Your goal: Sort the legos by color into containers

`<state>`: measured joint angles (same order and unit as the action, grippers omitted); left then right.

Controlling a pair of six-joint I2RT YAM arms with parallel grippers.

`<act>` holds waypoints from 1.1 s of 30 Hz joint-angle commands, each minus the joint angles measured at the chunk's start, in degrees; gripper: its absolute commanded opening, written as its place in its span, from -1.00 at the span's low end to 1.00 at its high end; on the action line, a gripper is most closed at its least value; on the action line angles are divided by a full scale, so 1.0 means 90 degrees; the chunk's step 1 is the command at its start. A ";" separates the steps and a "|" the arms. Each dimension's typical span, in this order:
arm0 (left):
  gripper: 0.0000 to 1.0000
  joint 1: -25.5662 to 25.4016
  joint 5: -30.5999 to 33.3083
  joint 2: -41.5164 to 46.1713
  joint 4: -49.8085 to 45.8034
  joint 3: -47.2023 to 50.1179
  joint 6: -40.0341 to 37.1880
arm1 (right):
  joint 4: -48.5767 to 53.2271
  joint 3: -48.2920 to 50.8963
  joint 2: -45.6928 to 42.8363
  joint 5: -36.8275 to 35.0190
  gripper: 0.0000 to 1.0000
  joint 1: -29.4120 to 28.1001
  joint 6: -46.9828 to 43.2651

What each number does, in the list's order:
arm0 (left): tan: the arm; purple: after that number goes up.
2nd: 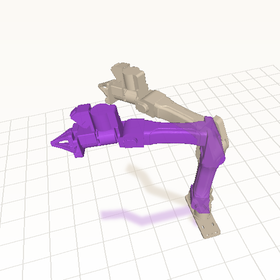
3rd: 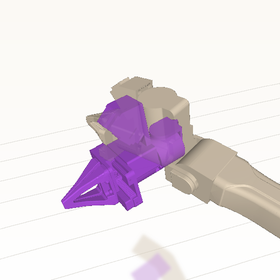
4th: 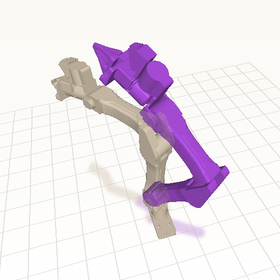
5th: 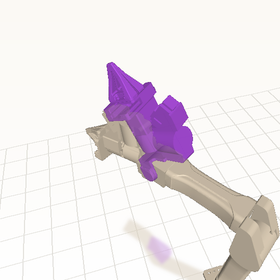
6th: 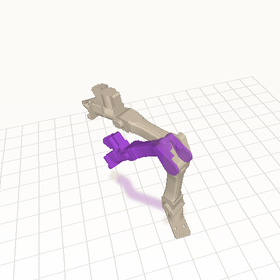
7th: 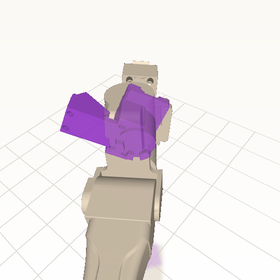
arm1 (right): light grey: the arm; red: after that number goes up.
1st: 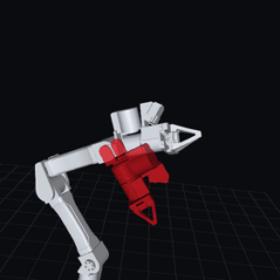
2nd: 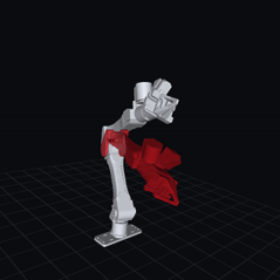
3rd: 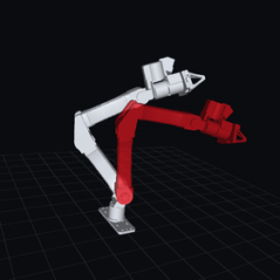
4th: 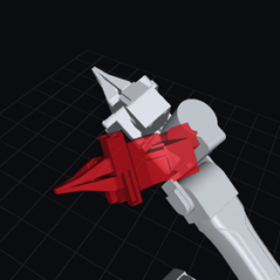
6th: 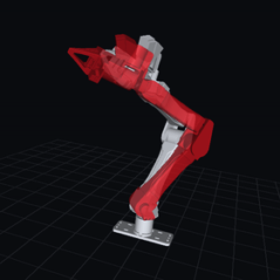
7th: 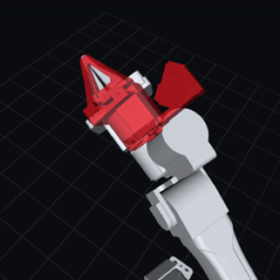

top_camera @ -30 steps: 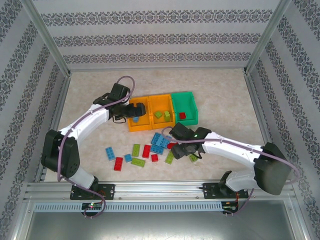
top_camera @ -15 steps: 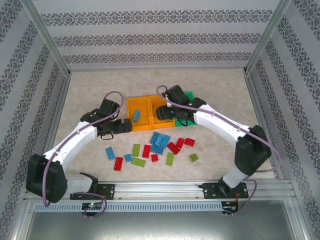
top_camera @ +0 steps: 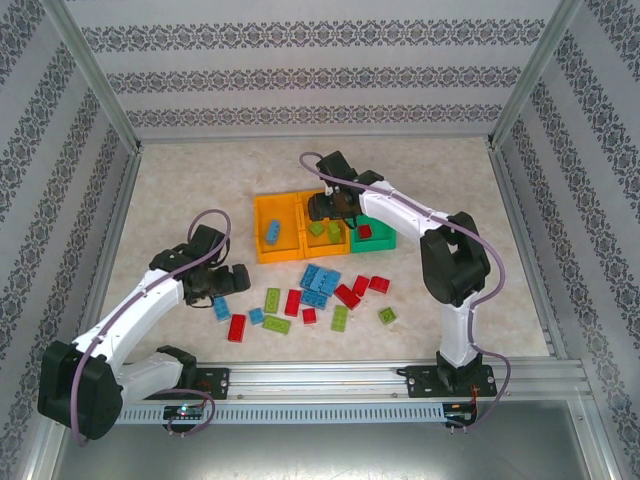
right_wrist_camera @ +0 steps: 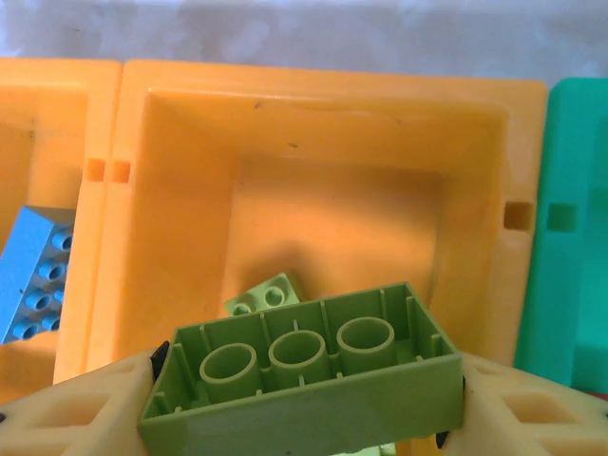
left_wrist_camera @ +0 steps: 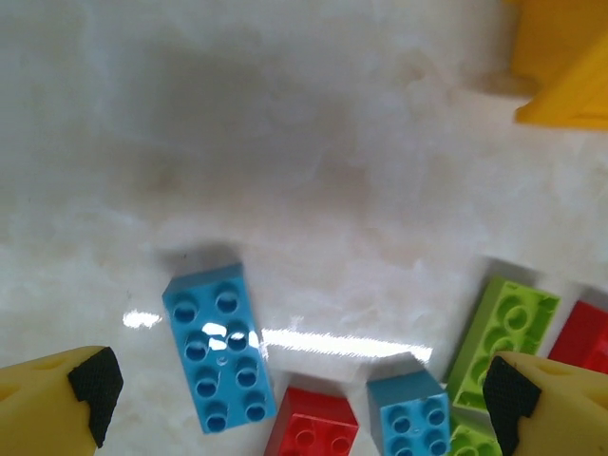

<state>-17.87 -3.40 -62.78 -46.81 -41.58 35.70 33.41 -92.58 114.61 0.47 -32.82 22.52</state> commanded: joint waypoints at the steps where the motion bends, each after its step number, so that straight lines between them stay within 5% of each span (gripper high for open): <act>1: 0.99 0.0086 -0.0152 0.0062 -0.0452 0.0200 0.0540 | 0.0218 -0.0224 0.0147 -0.0286 0.26 0.0028 -0.0013; 19: 0.86 0.0154 -0.0356 -0.0871 0.0391 0.0620 0.0958 | -0.0250 -0.0006 -0.0352 -0.0196 0.77 0.0082 -0.0056; 29: 0.53 0.0267 -0.0348 -0.1375 0.0864 0.0637 0.0787 | -0.0769 0.1402 -0.1736 -0.0367 0.95 0.0056 -0.0020; 33: 0.16 0.0286 -0.0436 -0.1553 0.0980 0.0680 0.0736 | -0.0785 0.2091 -0.2276 -0.0609 0.93 0.0139 -0.0005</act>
<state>-16.03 -5.91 -75.50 -40.77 -35.70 43.18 26.98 -77.25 96.68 -2.02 -32.51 22.17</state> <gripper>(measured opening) 0.609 0.967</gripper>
